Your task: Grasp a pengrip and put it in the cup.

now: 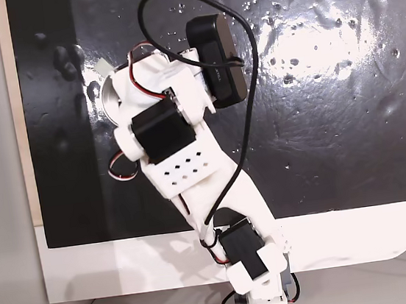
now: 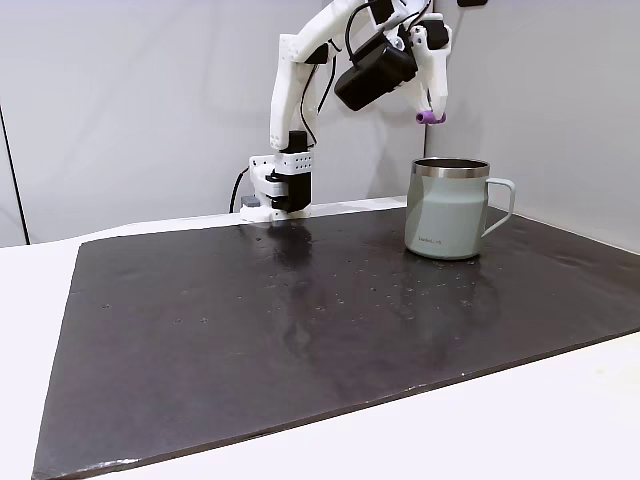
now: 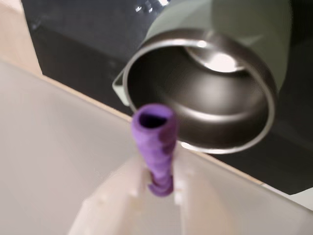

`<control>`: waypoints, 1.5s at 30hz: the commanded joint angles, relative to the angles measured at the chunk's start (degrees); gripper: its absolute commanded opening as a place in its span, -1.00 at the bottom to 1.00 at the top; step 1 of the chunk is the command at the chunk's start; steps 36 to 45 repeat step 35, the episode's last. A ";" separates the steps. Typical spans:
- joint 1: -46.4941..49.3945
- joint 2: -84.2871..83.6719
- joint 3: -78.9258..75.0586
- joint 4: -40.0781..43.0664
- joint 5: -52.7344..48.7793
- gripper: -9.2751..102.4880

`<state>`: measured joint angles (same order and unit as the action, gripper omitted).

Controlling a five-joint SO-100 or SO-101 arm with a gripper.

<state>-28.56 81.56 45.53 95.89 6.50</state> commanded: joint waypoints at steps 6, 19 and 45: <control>-6.50 -2.55 -7.29 -1.93 -1.41 -0.83; -7.73 -0.62 -4.92 0.00 -2.90 -0.25; -7.91 0.53 -3.87 0.00 -3.08 -0.26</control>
